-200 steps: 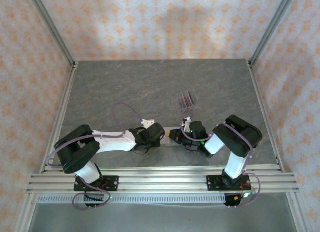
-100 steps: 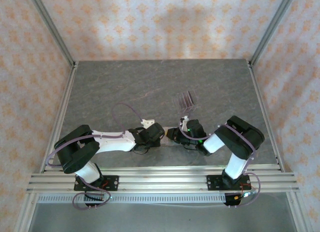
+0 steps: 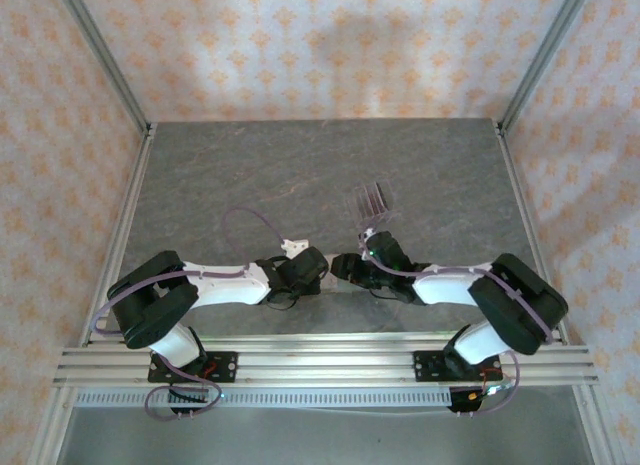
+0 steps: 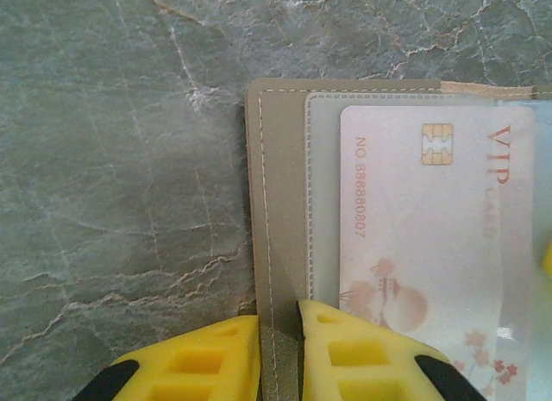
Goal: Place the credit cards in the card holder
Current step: Insert the credit card into the card slot.
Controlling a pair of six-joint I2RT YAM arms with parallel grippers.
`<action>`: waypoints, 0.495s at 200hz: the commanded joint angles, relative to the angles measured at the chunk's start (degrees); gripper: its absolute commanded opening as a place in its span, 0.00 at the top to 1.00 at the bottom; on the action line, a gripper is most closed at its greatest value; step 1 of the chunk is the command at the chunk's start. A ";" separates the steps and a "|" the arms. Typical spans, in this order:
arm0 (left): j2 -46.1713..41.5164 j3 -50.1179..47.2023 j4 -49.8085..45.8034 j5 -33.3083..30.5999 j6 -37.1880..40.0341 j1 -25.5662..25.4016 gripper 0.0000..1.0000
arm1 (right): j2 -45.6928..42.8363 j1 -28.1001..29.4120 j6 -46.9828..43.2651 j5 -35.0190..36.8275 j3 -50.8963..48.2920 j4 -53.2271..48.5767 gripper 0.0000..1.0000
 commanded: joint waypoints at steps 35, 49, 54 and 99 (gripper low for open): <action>3.34 -2.85 1.31 3.49 0.25 -0.73 0.82 | -4.92 0.35 -7.49 9.92 7.40 -28.93 0.62; 3.22 -2.93 1.57 3.53 0.34 -0.73 0.82 | -5.52 1.11 -7.81 10.51 8.83 -30.00 0.70; 3.08 -3.02 1.73 3.57 0.34 -0.73 0.81 | -5.67 1.44 -7.81 10.67 9.38 -30.32 0.73; 3.15 -3.29 2.10 3.75 0.30 -0.73 0.81 | -5.12 5.23 -7.84 11.98 13.94 -30.97 0.89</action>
